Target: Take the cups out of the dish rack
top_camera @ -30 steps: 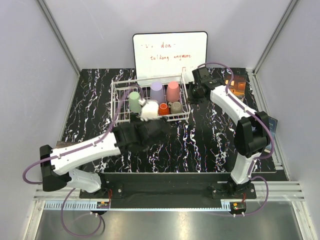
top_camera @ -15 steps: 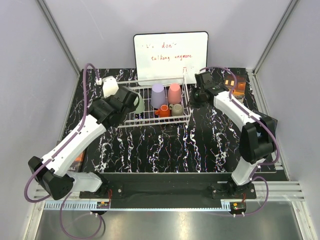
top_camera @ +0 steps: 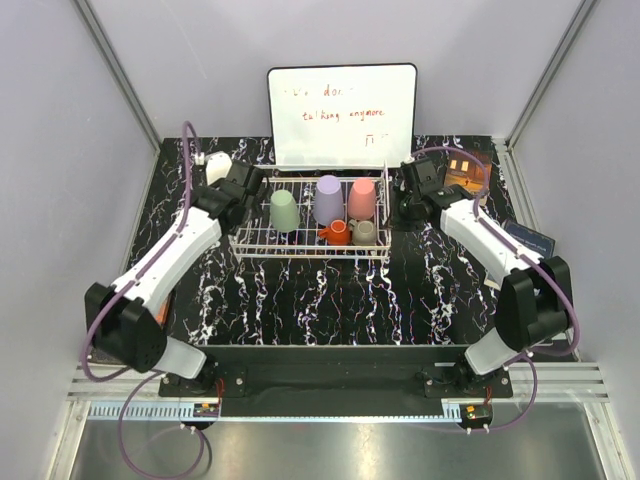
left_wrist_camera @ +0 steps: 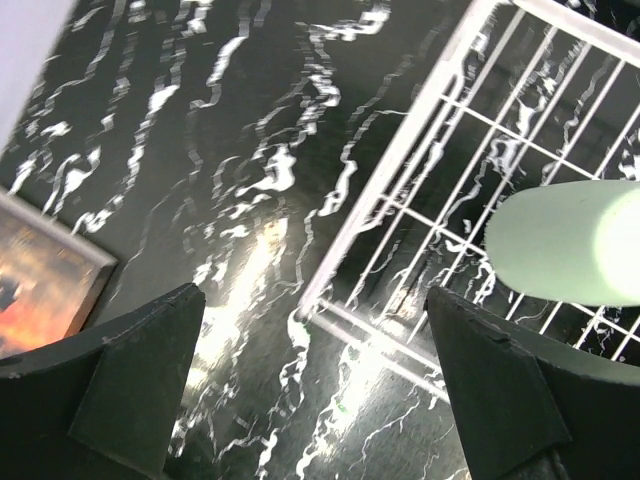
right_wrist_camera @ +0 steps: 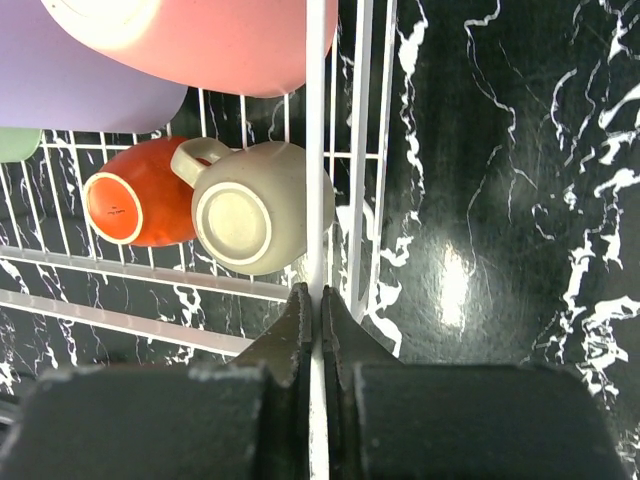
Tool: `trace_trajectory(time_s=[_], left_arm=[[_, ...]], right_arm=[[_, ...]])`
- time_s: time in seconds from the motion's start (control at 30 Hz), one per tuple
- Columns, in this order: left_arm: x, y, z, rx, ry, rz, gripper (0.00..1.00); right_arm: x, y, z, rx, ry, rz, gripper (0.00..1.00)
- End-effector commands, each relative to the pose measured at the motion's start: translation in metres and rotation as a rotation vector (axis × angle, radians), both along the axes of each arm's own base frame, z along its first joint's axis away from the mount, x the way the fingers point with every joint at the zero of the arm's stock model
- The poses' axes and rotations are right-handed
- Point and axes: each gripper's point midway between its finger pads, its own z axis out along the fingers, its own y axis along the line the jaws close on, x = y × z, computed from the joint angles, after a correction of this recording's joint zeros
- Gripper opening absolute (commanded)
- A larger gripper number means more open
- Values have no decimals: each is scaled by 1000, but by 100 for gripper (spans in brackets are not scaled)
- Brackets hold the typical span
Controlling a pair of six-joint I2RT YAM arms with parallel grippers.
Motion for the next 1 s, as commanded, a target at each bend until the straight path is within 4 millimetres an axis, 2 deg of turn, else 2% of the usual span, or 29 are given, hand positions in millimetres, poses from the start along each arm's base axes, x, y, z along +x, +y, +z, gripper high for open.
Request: trace_trajectory(time_s=[0.0, 0.23, 0.27, 0.43, 0.53, 0.57, 0.63, 0.67, 0.73, 0.77, 0.87, 0.9, 0.97], left_arm=[[33, -21, 1, -40, -23, -95, 99], [75, -18, -16, -72, 5, -100, 99], [80, -11, -20, -79, 14, -82, 99], [95, -10, -42, -138, 58, -97, 97], [93, -21, -58, -184, 97, -139, 74], [93, -23, -58, -193, 92, -144, 61], [88, -26, -67, -210, 103, -164, 49], [87, -28, -68, -214, 106, -185, 35], [84, -31, -72, -220, 113, -207, 17], [83, -31, -72, -218, 116, -216, 0], [78, -33, -71, -225, 117, -234, 0], [76, -32, -63, -229, 95, -234, 0], [67, -30, -66, -236, 100, -234, 0]], right_arm=[[-39, -20, -11, -52, 123, -16, 0], [-55, -27, -13, -58, 137, -16, 0], [-58, -28, -11, -57, 132, -15, 0], [-69, -34, -13, -72, 139, -17, 0], [-71, -37, -10, -78, 132, -21, 0], [-72, -37, -10, -77, 132, -20, 0], [-73, -36, -9, -74, 133, -20, 0], [-73, -36, -8, -71, 133, -20, 0], [-74, -35, -6, -64, 131, -16, 0], [-75, -35, -5, -60, 133, -17, 0], [-77, -34, 2, -42, 119, -24, 0], [-78, -34, 3, -40, 118, -25, 0], [-79, -36, 8, -39, 104, -39, 9]])
